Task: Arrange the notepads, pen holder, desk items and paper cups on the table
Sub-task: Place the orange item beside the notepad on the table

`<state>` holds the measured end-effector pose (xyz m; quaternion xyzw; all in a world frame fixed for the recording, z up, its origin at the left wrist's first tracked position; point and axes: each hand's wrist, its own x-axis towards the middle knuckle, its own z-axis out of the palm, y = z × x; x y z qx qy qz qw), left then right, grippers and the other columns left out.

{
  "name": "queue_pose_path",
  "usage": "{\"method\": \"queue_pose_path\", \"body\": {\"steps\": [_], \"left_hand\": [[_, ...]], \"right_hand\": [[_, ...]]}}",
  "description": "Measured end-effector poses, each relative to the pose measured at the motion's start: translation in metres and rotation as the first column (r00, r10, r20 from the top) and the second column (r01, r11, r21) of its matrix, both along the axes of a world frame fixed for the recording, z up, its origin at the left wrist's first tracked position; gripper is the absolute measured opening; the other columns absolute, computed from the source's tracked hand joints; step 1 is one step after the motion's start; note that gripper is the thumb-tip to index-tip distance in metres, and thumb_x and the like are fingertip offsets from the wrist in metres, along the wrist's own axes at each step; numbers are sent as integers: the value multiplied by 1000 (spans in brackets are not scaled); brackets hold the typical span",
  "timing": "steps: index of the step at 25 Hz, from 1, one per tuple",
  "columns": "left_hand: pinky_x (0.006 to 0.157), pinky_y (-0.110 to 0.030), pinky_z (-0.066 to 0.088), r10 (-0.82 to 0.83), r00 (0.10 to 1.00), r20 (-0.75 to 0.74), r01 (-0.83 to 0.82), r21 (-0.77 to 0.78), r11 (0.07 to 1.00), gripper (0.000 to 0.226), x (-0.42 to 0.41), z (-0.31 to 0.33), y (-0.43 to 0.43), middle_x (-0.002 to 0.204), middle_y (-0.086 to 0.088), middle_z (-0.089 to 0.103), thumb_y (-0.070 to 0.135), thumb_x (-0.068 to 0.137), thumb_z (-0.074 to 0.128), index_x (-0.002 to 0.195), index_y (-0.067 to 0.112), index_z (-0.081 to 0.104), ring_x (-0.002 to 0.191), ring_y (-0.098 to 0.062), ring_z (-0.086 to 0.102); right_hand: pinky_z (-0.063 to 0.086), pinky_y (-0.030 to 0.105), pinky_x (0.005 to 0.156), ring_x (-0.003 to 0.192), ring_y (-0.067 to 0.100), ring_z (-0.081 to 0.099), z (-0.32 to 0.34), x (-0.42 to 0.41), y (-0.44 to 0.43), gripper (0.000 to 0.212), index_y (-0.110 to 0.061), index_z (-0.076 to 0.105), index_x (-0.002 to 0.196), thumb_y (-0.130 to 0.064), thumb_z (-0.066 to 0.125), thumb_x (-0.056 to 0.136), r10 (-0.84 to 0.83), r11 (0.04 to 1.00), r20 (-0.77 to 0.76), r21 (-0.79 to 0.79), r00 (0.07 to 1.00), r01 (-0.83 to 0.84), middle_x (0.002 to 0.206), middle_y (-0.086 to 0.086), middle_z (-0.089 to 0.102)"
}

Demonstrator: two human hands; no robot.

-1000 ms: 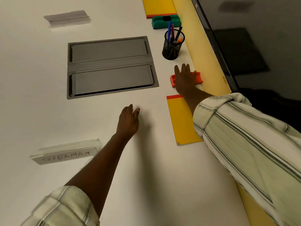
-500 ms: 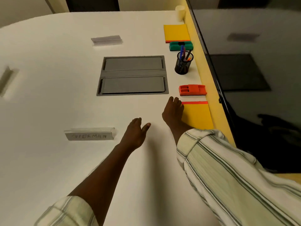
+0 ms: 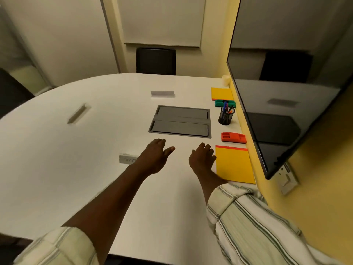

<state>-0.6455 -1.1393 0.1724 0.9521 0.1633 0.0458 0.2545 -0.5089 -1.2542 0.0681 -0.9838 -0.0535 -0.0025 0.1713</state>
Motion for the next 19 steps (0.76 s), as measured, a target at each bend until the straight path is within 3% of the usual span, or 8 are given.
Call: {"method": "queue_pose_path", "body": {"steps": [7, 11, 19], "left_hand": [[100, -34, 34, 59, 991, 118, -66, 54, 996, 55, -114, 39, 21, 134, -17, 49, 40, 98, 39, 134, -1, 42, 123, -29, 45], [96, -35, 36, 112, 973, 200, -129, 75, 989, 50, -156, 54, 34, 128, -18, 52, 37, 98, 40, 127, -3, 46, 116, -30, 48], [103, -29, 30, 321, 863, 390, -371, 57, 927, 50, -222, 84, 80, 136, -12, 49, 36, 98, 40, 136, 3, 43, 129, -24, 40]], "right_hand": [[35, 46, 96, 120, 30, 44, 68, -111, 18, 44, -10, 41, 131, -34, 49, 94, 118, 991, 46, 62, 992, -120, 130, 12, 47], [34, 48, 96, 121, 32, 42, 108, -165, 37, 48, -11, 42, 130, -38, 53, 92, 213, 973, 42, 80, 976, -215, 131, 11, 46], [36, 48, 93, 120, 33, 42, 172, -242, 106, 53, -10, 39, 129, -43, 55, 90, 491, 847, 185, 129, 851, -516, 128, 12, 46]]}}
